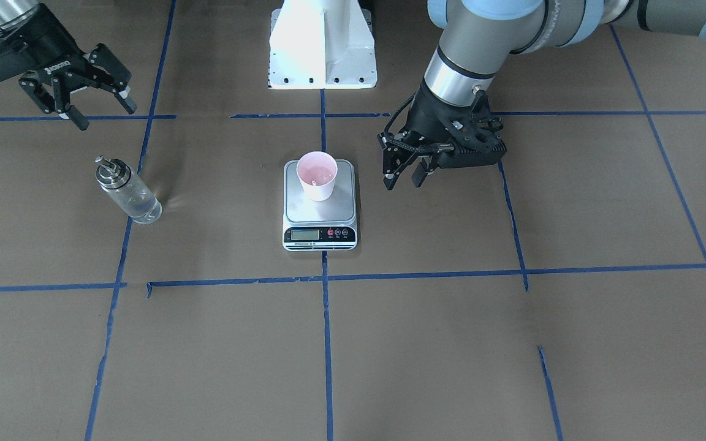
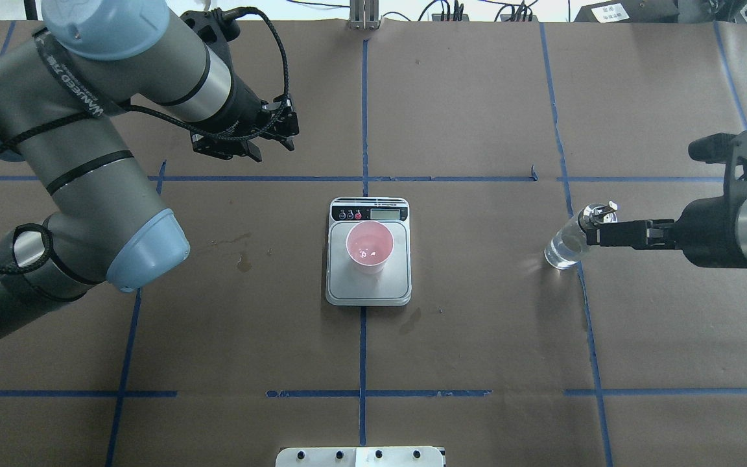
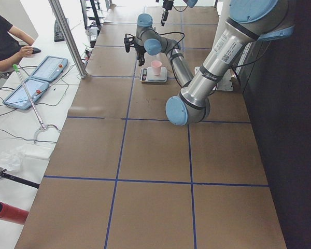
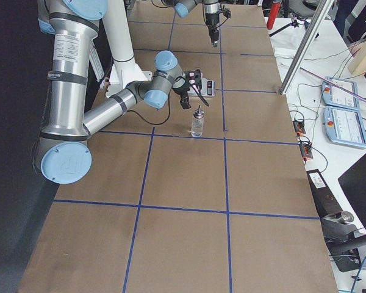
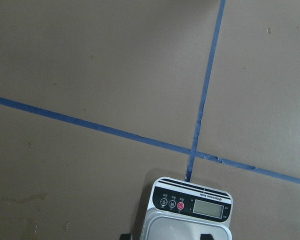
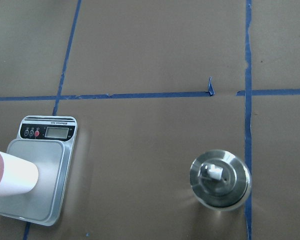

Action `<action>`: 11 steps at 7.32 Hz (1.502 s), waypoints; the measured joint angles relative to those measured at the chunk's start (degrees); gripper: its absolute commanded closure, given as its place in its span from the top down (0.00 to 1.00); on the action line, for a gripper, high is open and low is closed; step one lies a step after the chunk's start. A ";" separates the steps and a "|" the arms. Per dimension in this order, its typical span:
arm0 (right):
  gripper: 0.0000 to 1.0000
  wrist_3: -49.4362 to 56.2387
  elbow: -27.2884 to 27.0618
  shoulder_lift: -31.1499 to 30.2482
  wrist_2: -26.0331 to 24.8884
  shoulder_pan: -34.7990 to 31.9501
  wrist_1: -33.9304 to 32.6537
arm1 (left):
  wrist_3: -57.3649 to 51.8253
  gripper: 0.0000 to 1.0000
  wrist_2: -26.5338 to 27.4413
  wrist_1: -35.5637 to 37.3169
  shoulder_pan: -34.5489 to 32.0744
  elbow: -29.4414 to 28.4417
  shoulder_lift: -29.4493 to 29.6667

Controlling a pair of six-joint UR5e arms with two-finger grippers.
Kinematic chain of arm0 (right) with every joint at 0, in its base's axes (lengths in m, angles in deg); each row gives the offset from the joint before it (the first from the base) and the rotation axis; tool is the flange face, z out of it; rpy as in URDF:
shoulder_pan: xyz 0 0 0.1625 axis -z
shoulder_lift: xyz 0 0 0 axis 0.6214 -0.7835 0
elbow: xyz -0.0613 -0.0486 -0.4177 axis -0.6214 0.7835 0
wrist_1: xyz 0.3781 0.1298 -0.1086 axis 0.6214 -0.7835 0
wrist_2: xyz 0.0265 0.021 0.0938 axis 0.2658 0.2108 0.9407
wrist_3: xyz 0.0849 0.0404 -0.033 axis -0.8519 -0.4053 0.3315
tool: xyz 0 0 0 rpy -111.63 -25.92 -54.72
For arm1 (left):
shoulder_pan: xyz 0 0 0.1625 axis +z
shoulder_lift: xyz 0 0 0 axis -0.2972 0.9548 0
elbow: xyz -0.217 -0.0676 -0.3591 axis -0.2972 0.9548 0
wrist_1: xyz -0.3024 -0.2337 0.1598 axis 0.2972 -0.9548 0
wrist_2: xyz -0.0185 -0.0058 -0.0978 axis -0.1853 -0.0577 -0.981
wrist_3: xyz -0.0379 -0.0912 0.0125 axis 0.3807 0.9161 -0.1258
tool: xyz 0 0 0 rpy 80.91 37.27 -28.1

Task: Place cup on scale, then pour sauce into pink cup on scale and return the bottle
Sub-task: 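Withdraw the left arm away while the right gripper reaches the glass bottle, then grasp the glass bottle with the right gripper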

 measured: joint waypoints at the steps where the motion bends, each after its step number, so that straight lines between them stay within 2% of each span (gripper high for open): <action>1: 1.00 -2.75 -0.84 -1.79 -8.72 6.86 0.02 | -5.58 0.57 -0.09 0.02 -2.59 0.74 -1.59; 3: 1.00 -7.23 -1.04 -3.83 -28.14 20.05 -0.08 | -21.43 0.58 -0.64 0.06 -8.76 2.84 -7.77; 4: 1.00 -7.97 -0.18 -4.26 -35.97 24.05 -0.05 | -29.76 0.61 -1.36 -0.03 -11.82 3.44 -11.52; 7: 1.00 -8.56 4.08 -3.83 -49.86 27.02 0.58 | -56.47 0.66 -2.29 -0.48 -18.97 1.94 -21.27; 8: 1.00 -9.19 6.20 -3.38 -53.41 27.22 0.86 | -61.52 0.91 -2.32 -0.56 -20.46 0.85 -22.65; 11: 0.98 -13.05 12.17 -2.84 -61.48 29.04 4.20 | -64.86 0.92 -2.30 -0.65 -21.34 -2.61 -23.68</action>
